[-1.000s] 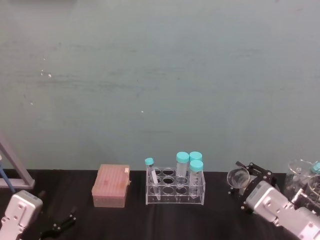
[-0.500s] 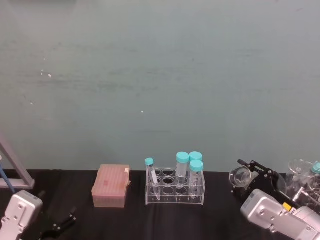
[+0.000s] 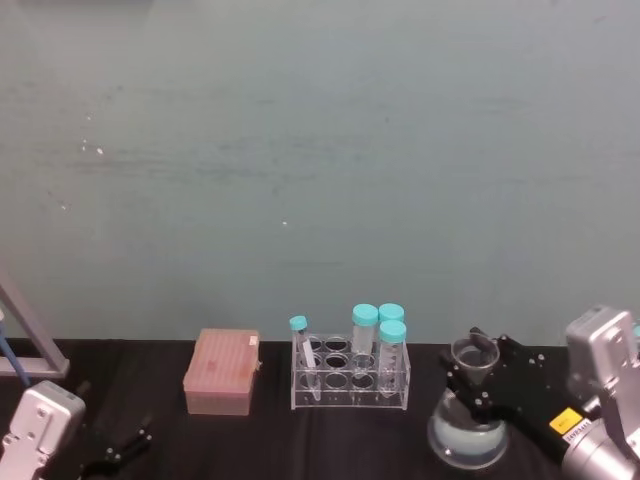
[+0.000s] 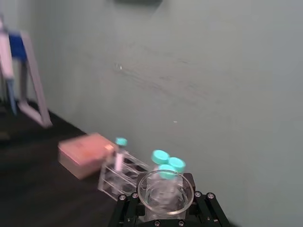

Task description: Pick up the beaker with the right gripper, shake it three times, and then put it down.

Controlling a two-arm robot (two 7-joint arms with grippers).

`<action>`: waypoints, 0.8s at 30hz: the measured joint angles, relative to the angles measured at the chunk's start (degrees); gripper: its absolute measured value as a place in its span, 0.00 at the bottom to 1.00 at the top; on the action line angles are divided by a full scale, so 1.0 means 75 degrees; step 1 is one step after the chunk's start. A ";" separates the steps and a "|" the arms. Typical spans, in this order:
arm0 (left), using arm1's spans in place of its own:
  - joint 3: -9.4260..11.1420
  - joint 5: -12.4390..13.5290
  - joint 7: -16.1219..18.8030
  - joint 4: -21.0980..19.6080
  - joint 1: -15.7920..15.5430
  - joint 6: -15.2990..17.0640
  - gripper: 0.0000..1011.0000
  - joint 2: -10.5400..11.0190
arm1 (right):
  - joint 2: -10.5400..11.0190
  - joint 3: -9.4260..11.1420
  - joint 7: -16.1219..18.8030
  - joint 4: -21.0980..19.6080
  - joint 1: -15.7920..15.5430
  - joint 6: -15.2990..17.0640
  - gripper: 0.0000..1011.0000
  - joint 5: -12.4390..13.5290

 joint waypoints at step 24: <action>0.0000 0.0000 0.0000 0.0000 0.0000 0.0000 0.99 0.0000 | -0.0038 -0.0122 -0.0020 -0.0057 -0.0085 0.0704 0.47 0.1005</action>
